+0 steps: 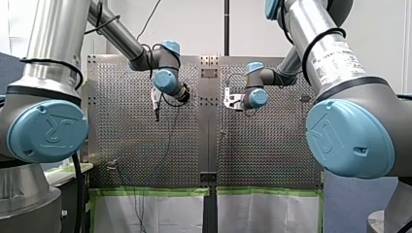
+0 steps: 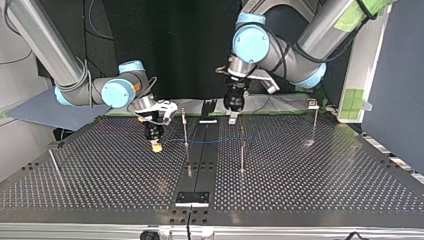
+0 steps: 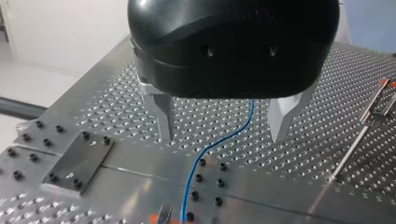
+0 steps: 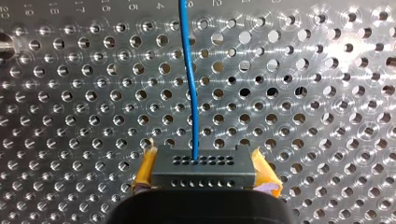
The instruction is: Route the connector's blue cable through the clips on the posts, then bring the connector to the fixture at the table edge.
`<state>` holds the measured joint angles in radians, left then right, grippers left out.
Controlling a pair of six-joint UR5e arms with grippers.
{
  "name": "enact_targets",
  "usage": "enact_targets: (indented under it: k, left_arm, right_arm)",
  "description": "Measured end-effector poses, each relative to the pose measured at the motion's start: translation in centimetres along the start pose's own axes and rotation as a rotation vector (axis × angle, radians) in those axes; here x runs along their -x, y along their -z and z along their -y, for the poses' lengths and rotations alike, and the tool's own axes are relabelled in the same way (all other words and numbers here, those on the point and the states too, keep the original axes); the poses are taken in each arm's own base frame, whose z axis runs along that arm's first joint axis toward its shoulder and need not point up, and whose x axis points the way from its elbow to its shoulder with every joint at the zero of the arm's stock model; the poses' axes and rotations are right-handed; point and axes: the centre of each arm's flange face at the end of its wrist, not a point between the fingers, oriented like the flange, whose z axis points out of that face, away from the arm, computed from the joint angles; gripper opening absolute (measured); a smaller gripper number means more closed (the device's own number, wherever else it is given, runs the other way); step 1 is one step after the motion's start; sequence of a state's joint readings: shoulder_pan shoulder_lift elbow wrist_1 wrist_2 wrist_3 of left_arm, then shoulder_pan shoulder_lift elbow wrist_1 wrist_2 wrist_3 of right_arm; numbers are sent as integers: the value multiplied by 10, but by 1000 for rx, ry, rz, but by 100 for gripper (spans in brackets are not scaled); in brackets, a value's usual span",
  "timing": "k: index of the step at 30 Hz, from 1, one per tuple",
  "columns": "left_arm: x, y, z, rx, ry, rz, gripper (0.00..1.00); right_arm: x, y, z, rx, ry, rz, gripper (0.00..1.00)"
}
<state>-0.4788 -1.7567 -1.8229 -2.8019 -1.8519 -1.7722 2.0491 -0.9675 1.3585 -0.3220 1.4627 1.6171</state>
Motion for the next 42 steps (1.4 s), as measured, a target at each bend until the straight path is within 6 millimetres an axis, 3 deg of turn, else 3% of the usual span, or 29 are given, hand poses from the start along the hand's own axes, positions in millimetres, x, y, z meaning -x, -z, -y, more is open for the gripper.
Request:
enact_targets:
  k: [9,16,26,42]
  left_arm:
    - [4,-4,37,-6,-23,31,100]
    - [-4,-11,57,8,-56,29,100]
    - [-24,-34,56,93,-90,21,100]
    - [-2,-50,49,215,-89,85,100]
  right_arm:
    - [0,0,0,0,0,-3,0]
    - [0,0,0,-1,0,0,0]
    - [0,0,2,-4,0,1,0]
    - [1,1,4,-6,0,6,0]
